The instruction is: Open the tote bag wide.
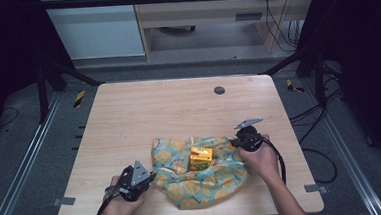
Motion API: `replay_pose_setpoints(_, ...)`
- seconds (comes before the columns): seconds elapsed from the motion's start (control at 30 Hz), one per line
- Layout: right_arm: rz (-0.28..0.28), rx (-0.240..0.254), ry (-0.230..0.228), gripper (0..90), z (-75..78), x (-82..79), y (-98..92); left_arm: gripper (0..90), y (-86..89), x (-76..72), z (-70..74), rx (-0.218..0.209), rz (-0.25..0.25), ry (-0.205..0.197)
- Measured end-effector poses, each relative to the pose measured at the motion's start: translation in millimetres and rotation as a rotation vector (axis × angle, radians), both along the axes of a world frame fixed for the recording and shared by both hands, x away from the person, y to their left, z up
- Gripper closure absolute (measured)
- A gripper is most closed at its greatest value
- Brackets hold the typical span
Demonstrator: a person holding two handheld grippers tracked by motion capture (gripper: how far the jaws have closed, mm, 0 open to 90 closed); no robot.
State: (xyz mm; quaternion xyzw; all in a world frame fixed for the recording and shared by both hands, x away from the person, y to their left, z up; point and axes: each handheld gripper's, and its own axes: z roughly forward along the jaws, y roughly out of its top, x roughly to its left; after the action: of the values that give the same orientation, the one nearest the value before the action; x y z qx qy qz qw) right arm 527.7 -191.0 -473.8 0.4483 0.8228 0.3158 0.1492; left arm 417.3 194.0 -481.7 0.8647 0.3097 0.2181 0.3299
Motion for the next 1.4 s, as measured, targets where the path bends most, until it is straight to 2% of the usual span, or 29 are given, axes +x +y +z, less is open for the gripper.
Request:
replay_pose_setpoints(0.1,-0.006,0.007,0.004,90.0,-3.0,4.9,-1.2,89.2,2.7,2.0,-1.0,-0.014,0.013,0.006)
replay_pose_setpoints(0.27,-0.006,-0.005,-0.015,90.0,-6.5,12.4,0.0,89.4,4.7,1.4,0.1,-0.009,0.012,0.011)
replay_pose_setpoints(0.47,-0.012,0.005,-0.032,90.0,-3.5,24.9,5.1,89.5,8.3,2.3,2.5,-0.016,0.022,0.006)
replay_pose_setpoints(0.57,-0.005,-0.01,-0.051,90.0,-2.2,31.4,11.0,89.5,10.3,2.2,3.4,-0.013,0.029,0.003)
replay_pose_setpoints(0.8,-0.009,-0.002,-0.07,90.0,0.6,40.4,19.6,89.6,16.1,4.5,5.7,-0.015,0.047,-0.01)
replay_pose_setpoints(0.87,-0.009,0.003,-0.07,90.0,1.7,40.6,21.3,89.6,17.3,4.8,6.3,-0.019,0.053,-0.008)
replay_pose_setpoints(0.97,0.006,-0.015,-0.067,90.0,1.5,39.4,20.3,89.6,16.8,1.8,6.8,-0.025,0.045,0.001)
replay_pose_setpoints(1.2,0.031,-0.025,-0.056,90.0,-3.9,29.8,10.1,89.5,6.0,-18.4,11.5,-0.035,-0.014,0.003)
replay_pose_setpoints(1.33,0.033,-0.022,-0.058,90.0,-3.7,25.8,6.4,89.5,2.9,-22.6,10.8,-0.022,-0.03,0.008)
replay_pose_setpoints(1.4,0.035,-0.026,-0.057,89.8,-3.4,24.9,6.3,89.5,2.6,-23.1,9.7,-0.034,-0.029,0.021)
